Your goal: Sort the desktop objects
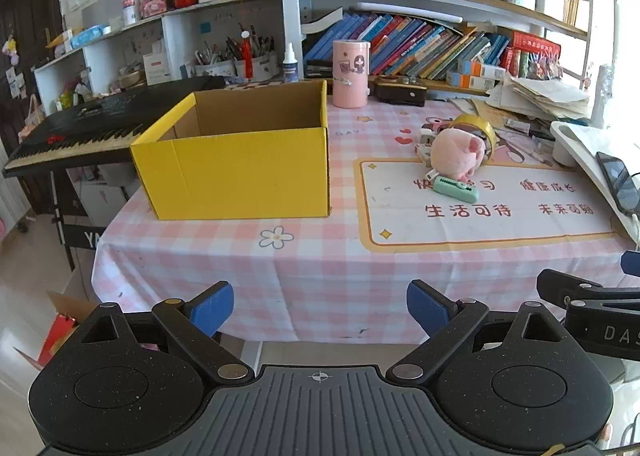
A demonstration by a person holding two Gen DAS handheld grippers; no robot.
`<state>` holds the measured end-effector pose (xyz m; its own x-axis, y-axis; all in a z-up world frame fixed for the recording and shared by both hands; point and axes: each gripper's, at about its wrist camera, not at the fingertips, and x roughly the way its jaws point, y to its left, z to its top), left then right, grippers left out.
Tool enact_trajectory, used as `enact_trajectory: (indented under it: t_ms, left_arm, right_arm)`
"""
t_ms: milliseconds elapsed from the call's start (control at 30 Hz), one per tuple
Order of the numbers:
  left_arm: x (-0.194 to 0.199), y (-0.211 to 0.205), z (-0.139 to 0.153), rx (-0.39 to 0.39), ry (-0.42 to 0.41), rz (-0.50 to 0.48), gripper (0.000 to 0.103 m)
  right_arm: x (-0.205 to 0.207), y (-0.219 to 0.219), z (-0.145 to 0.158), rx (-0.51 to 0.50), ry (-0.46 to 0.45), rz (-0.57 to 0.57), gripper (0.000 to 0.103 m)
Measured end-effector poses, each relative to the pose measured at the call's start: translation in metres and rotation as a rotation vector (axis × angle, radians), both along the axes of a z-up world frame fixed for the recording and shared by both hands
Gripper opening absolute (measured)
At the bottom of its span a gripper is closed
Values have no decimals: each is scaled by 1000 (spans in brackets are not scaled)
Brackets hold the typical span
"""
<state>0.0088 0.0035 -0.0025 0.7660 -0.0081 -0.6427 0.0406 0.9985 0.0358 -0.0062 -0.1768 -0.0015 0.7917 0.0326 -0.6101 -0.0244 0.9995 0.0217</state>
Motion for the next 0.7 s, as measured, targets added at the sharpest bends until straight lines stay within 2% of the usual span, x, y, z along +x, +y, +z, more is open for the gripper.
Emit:
enact_trajectory:
  t_ms: [367,567,700]
  left_arm:
    - [-2,1,0,-36,-1,-21,95]
    - [-3,0,0,-25,2,-17,95]
    - [-5,0,0,-25,0,-9,95]
  right_arm:
    - [0,2,1,5,3,22,103]
    - [-3,0,1,32,0,33,103]
    - [-4,3,3,8,-3,32,102]
